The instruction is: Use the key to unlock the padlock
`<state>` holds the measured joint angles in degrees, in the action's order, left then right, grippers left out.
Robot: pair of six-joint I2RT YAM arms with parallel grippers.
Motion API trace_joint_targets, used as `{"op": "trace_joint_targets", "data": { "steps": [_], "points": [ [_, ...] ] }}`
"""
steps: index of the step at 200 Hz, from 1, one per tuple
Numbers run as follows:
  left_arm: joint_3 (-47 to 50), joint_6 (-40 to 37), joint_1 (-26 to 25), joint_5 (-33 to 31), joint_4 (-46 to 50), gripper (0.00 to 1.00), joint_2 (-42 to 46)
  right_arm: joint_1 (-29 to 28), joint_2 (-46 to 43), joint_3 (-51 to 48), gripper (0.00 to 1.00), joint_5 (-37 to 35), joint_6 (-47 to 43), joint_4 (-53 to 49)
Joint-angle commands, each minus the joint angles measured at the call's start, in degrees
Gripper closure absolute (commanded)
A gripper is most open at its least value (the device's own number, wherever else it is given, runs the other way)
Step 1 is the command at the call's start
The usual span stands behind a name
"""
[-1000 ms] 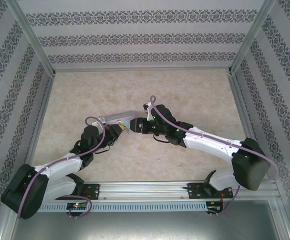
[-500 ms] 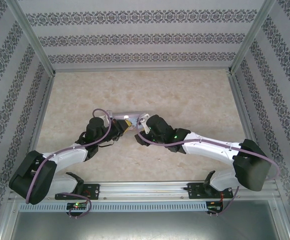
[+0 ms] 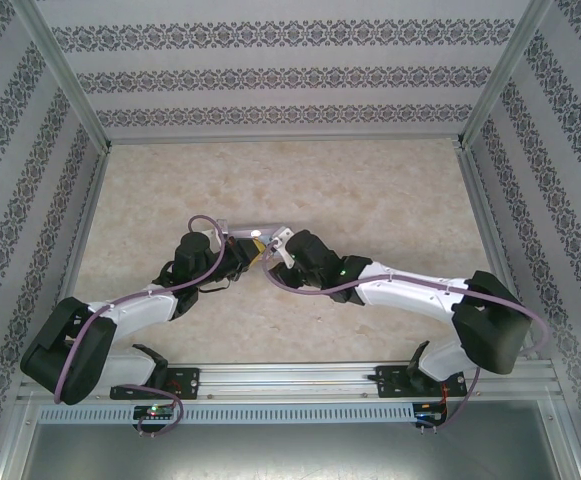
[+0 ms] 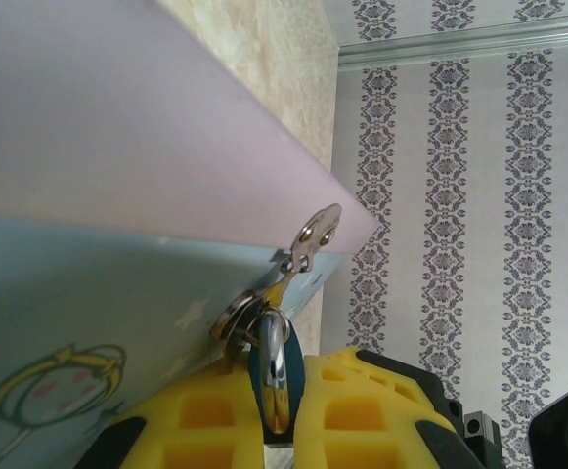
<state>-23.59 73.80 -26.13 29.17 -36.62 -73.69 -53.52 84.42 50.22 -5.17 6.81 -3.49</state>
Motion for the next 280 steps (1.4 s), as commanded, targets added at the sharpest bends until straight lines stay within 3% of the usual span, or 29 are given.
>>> {"op": "trace_joint_targets", "data": {
  "steps": [1,56,79,140,172,208,246,250,260,280],
  "points": [
    [-2.14,-1.55,0.62,1.34,-4.42,1.00,-0.21,-0.62,1.13,2.64,0.56,-0.82,-1.53,1.71],
    [-2.11,-1.51,0.57,1.75,-4.86,1.00,-0.57,-0.58,4.09,6.08,0.56,-1.33,-2.65,1.38],
    [-2.07,-1.47,0.62,2.03,-5.32,1.00,-0.60,-0.23,6.02,7.28,0.64,-1.47,-2.66,1.11],
    [-2.30,-1.49,0.54,2.87,-5.39,1.00,-0.71,2.16,6.28,5.32,0.68,-0.44,-1.19,1.90],
    [-2.19,-1.77,0.53,3.48,-5.22,1.00,-0.65,2.98,6.35,6.05,0.78,0.91,-0.89,2.08],
    [-2.17,-2.13,0.52,4.18,-4.95,1.00,-1.15,2.81,7.07,8.11,1.00,4.78,-0.16,1.68],
    [-1.98,-2.96,0.52,4.28,-4.07,1.00,-1.59,3.50,5.25,7.94,1.00,10.51,2.93,1.85],
    [-1.92,-3.25,0.54,4.18,-3.80,1.00,-1.65,3.63,4.98,7.80,0.95,10.96,3.15,1.78],
    [-1.90,-4.03,0.55,3.74,-3.19,1.00,-1.70,4.02,3.33,6.80,0.65,12.33,4.43,1.38],
    [-2.33,-7.13,0.47,3.01,-0.59,1.00,-1.81,5.69,-1.58,2.27,0.54,13.26,8.74,2.73]
  ]
}}
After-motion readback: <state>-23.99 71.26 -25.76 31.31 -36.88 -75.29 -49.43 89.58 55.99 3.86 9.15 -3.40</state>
